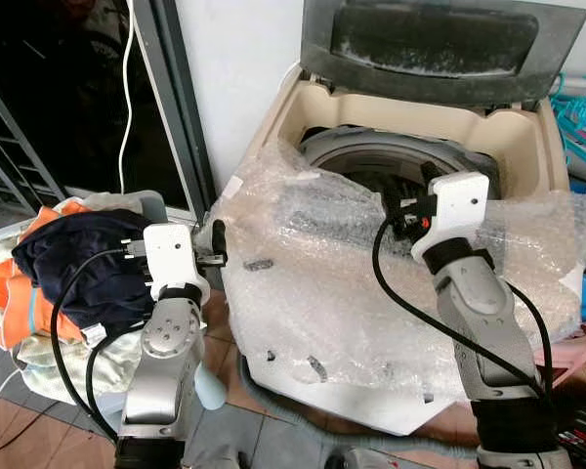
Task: Clothes washing
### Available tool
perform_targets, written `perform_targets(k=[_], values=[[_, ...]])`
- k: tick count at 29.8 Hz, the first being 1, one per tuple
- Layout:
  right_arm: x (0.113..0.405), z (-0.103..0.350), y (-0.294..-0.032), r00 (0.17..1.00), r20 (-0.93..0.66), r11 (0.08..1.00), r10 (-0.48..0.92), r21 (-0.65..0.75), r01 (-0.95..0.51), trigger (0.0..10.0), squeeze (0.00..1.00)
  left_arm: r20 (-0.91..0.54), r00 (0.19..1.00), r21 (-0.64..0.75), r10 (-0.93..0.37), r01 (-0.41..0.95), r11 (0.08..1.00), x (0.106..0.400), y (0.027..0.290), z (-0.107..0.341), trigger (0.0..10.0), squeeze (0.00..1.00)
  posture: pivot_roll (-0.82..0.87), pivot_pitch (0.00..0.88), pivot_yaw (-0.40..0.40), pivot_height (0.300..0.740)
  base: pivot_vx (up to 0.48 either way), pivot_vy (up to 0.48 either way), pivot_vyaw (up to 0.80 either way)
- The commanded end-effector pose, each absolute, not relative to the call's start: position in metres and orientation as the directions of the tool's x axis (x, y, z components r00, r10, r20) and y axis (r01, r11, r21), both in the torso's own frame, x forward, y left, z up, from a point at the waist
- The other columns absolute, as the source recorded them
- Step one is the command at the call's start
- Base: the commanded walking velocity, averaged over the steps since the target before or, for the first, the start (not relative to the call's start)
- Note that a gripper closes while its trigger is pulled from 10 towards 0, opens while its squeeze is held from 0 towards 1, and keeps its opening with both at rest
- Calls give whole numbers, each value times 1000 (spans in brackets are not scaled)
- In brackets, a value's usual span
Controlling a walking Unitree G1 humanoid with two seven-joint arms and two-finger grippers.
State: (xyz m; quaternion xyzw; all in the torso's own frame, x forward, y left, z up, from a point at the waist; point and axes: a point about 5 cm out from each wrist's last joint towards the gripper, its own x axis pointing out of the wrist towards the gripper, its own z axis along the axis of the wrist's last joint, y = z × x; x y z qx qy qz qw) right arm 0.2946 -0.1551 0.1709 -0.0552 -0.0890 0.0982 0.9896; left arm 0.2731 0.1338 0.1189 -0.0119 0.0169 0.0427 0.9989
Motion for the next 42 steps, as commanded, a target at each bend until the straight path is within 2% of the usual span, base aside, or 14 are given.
perform_targets(k=[1, 7, 16, 27, 31, 32, 34, 35, 36, 37, 38, 39, 42], values=[[290, 175, -154, 966, 173, 979, 191, -112, -173, 10000, 1000, -44, 995, -20, 86, -87, 996, 273, 133, 118, 10000, 0, -40, 0, 32, 740, -251, 0, 0], [280, 167, -152, 975, 141, 982, 174, -92, -162, 10000, 1000, -50, 995, -21, 85, -86, 996, 273, 133, 118, 10000, 0, -43, 0, 34, 740, -269, 0, 0], [282, 166, -155, 979, 124, 985, 161, -78, -152, 10000, 1000, -54, 995, -19, 83, -84, 996, 274, 133, 117, 10000, 0, -42, 0, 36, 740, -264, 0, 0], [280, 159, -155, 985, 105, 990, 139, -51, -135, 10000, 1000, -65, 994, -12, 88, -89, 996, 273, 136, 114, 10000, 0, -42, 0, 42, 740, 0, 0, 0], [274, 142, -156, 990, 64, 990, 125, -72, -121, 10000, 1000, -107, 994, -26, 36, -39, 999, 270, 138, 104, 10000, 0, -46, 0, 51, 740, 0, 0, 0], [271, 133, -157, 992, 46, 991, 115, -77, -111, 10000, 961, -115, 993, -8, 11, -12, 1000, 267, 140, 99, 10000, 0, -51, 0, 55, 740, 0, 0, -669], [270, 129, -157, 993, 39, 991, 112, -77, -108, 10000, 961, -118, 993, 0, 4, -4, 1000, 266, 141, 97, 10000, 0, -51, 0, 55, 740, 0, 0, -669], [266, 119, -158, 995, 17, 993, 103, -64, -101, 10000, 835, -132, 991, 10, -7, 9, 1000, 262, 144, 90, 10000, 0, -54, 0, 62, 740, 0, 0, -800], [266, 119, -158, 995, 17, 993, 103, -64, -101, 10000, 835, -132, 991, 10, -7, 9, 1000, 262, 144, 90, 10000, 0, -54, 0, 62, 740, 0, 0, -800], [260, 107, -158, 996, -11, 996, 91, -19, -91, 10000, 612, -150, 989, 20, -17, 21, 1000, 258, 148, 83, 10000, 0, -54, 0, 65, 740, 0, 0, 0], [257, 99, -158, 996, -29, 996, 87, 11, -87, 10000, 482, -160, 987, 37, -22, 28, 999, 256, 150, 78, 10000, 0, -55, 0, 66, 740, 0, 0, 0], [256, 96, -160, 996, -41, 997, 82, 9, -82, 10000, 55, -164, 986, 44, -24, 32, 999, 255, 151, 76, 10000, 0, -58, 0, 67, 740, 0, 0, 0], [254, 88, -168, 997, -63, 999, 34, 26, -32, 10000, 0, -176, 984, 39, -27, 34, 999, 252, 153, 69, 10000, 0, -66, 0, 71, 740, 0, 0, 0]])
